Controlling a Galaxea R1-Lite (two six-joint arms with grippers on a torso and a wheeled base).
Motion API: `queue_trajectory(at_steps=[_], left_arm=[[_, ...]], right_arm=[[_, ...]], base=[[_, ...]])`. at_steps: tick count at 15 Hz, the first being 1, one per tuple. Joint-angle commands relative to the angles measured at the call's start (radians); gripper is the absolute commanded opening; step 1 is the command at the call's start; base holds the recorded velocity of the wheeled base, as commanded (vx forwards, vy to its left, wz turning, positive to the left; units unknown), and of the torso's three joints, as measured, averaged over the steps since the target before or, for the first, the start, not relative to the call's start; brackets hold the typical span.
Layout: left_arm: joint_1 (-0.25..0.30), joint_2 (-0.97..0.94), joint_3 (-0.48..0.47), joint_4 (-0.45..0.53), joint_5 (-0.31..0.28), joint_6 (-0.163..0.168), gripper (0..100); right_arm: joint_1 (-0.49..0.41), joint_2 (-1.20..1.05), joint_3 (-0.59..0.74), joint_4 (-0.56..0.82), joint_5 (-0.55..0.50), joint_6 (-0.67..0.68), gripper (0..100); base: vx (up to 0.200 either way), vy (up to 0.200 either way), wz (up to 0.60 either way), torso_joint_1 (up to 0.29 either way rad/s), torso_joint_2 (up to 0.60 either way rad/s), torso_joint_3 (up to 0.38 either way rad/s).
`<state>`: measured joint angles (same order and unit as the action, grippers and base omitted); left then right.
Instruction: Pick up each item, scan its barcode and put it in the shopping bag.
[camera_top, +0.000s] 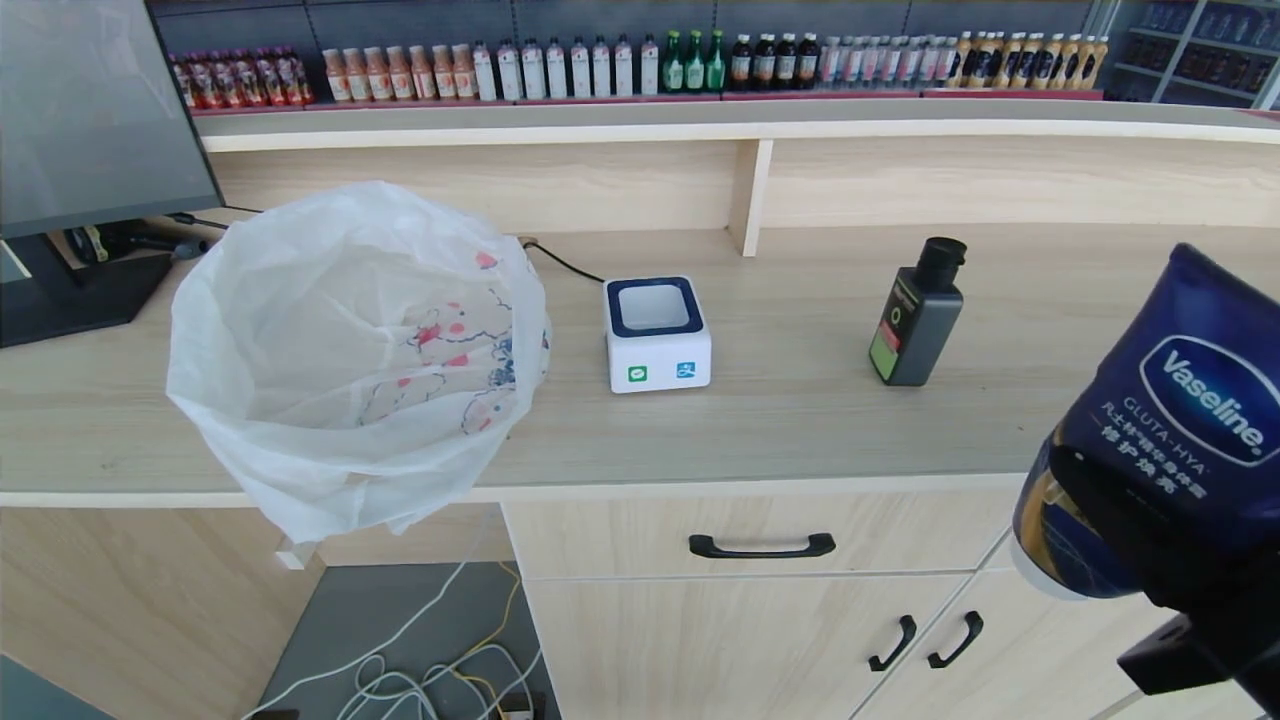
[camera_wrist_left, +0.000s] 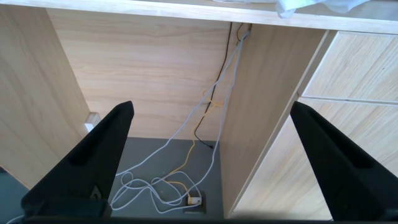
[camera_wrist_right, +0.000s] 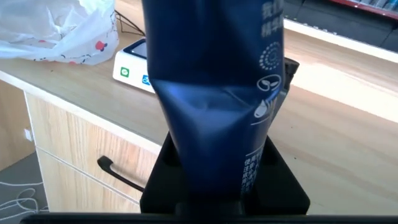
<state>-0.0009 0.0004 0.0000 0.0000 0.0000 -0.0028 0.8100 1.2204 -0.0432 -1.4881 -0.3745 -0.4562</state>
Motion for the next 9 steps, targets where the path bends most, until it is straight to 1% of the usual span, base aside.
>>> queue_trajectory(at_steps=[1,6,7,9], left_arm=[[0.001,0.000,0.000,0.000,0.000,0.000,100],[0.001,0.000,0.000,0.000,0.000,0.000,100],[0.001,0.000,0.000,0.000,0.000,0.000,100],[0.001,0.000,0.000,0.000,0.000,0.000,100]], right_arm=[[0.000,-0.045,0.040,0.002,0.002,-0.012,0],[0.026,-0.016,0.036,0.003,0.008,-0.032,0],[0.055,0.008,0.023,0.003,0.008,-0.029,0],[0.158,0.071,-0.066,0.003,0.008,-0.029,0]], base=[[0.000,0.000,0.00,0.000,0.00,0.000],[0.000,0.000,0.00,0.000,0.00,0.000],[0.000,0.000,0.00,0.000,0.00,0.000],[0.000,0.000,0.00,0.000,0.00,0.000]])
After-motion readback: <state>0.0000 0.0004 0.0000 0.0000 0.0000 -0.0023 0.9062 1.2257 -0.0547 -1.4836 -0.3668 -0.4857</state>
